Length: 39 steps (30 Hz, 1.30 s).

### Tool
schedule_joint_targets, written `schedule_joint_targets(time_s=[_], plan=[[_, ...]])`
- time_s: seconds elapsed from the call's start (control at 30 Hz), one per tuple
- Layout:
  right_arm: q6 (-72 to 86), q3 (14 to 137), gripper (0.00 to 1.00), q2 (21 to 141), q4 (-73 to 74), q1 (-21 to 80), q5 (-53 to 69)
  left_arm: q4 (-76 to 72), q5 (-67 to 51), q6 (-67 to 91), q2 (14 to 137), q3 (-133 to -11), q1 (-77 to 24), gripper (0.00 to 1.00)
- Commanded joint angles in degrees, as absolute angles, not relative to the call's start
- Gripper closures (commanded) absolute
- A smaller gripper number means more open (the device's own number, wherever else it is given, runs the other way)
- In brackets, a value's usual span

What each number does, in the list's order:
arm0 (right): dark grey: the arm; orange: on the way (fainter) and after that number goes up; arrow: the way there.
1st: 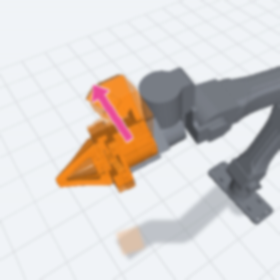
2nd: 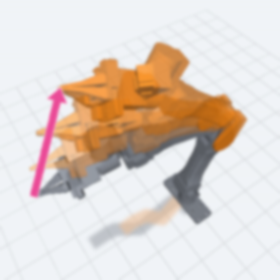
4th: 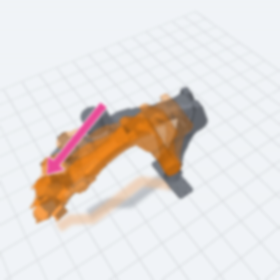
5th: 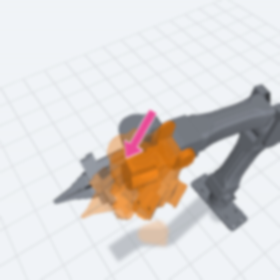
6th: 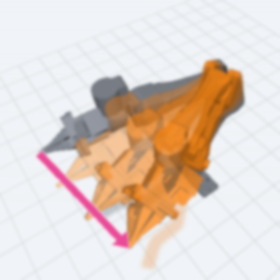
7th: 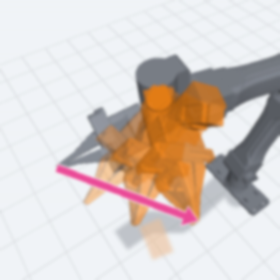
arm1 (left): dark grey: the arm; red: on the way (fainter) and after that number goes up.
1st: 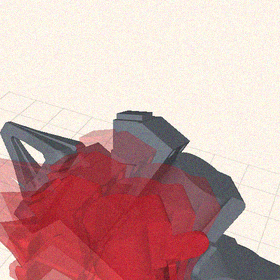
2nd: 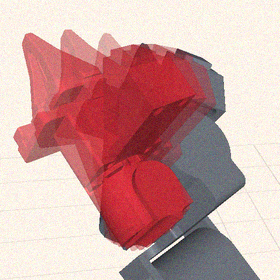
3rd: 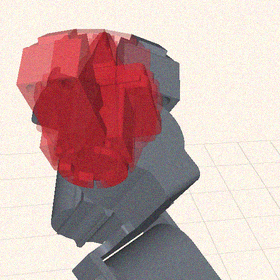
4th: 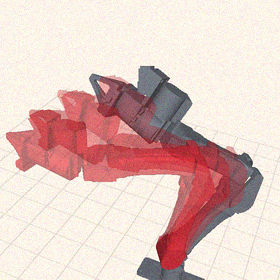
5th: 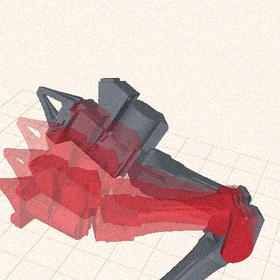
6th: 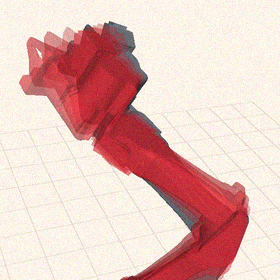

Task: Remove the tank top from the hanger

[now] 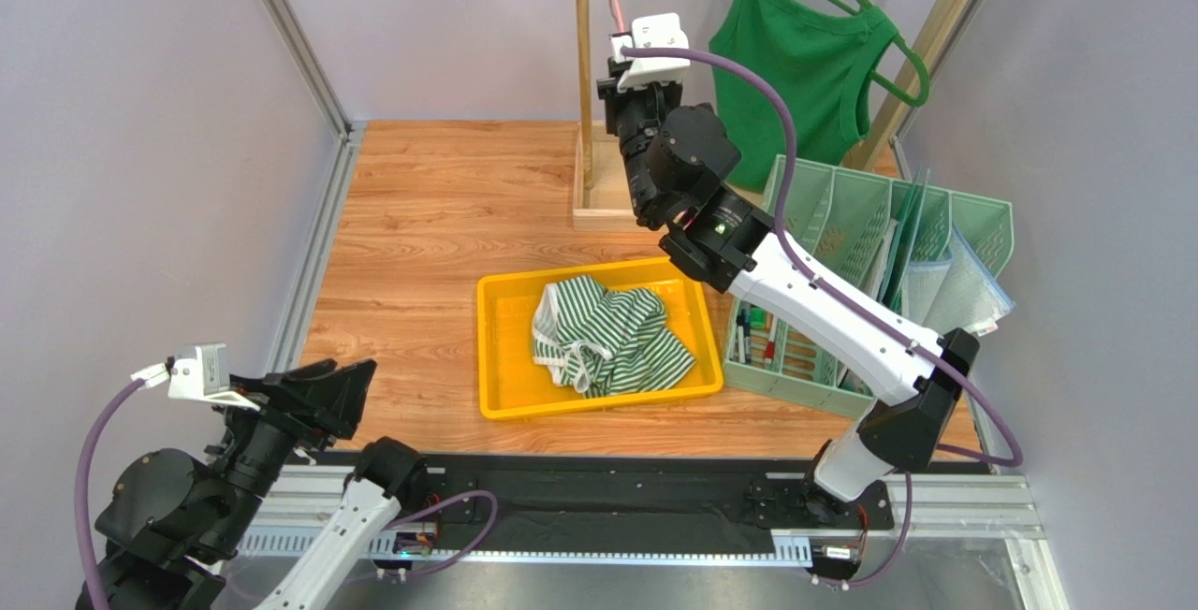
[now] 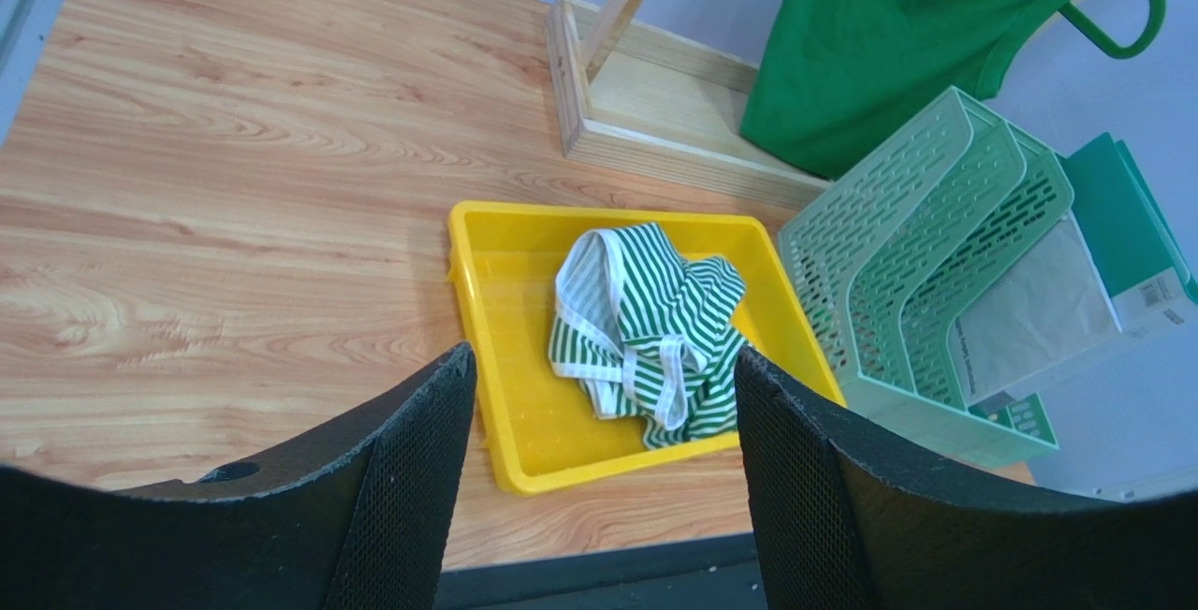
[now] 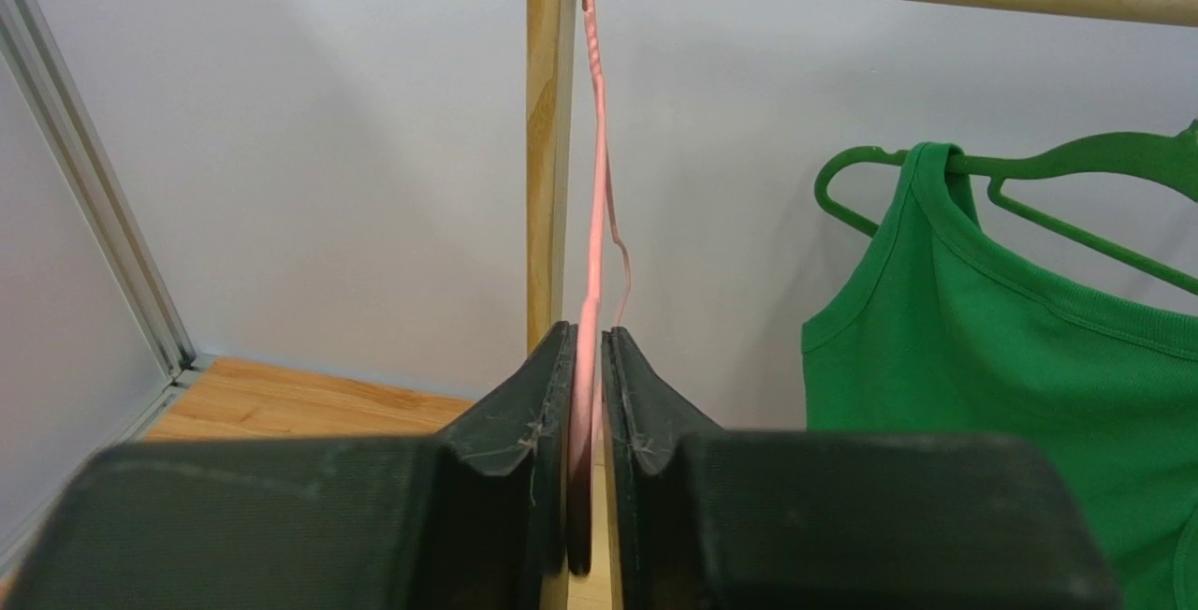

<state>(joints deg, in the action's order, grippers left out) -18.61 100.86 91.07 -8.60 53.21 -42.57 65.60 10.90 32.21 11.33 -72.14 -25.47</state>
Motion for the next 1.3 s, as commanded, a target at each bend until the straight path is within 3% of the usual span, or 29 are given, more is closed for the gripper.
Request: schedule_joint_targets(time_s=[0.0,0.2,0.23,0.3,0.67,0.83,1.17,1.27], plan=[[-17.2,100.5,0.82,89.6,-9.5,53.5,-44.0,65.5,10.1,32.5,11.3,-72.2,-25.6,0.27],[-16.0,100.4,0.59,88.9,-8.2,53.5,-42.4,65.8,10.5,32.3,11.4,-72.3,-25.6,0.27],[-16.0,100.3,0.46,88.7,-8.3,53.6,-42.4,65.7,10.5,32.3,11.3,-72.3,-25.6,0.27],[-16.2,100.5,0.41,88.7,-8.0,53.5,-42.5,65.8,10.5,32.3,11.3,-72.2,-25.6,0.27],[-17.7,102.0,0.39,88.2,-6.0,52.6,-42.9,65.8,10.1,32.4,11.1,-71.0,-25.6,0.27],[-16.0,103.4,0.40,86.4,-1.0,47.6,-40.3,66.3,9.9,32.3,10.8,-71.3,-25.6,0.28],[-10.7,110.5,0.38,86.4,14.6,20.5,-27.3,65.7,9.1,31.9,11.3,-70.8,-25.5,0.27],[-7.2,113.3,0.25,87.4,20.0,10.7,-16.3,64.9,7.8,31.6,12.4,-70.4,-25.5,0.27]])
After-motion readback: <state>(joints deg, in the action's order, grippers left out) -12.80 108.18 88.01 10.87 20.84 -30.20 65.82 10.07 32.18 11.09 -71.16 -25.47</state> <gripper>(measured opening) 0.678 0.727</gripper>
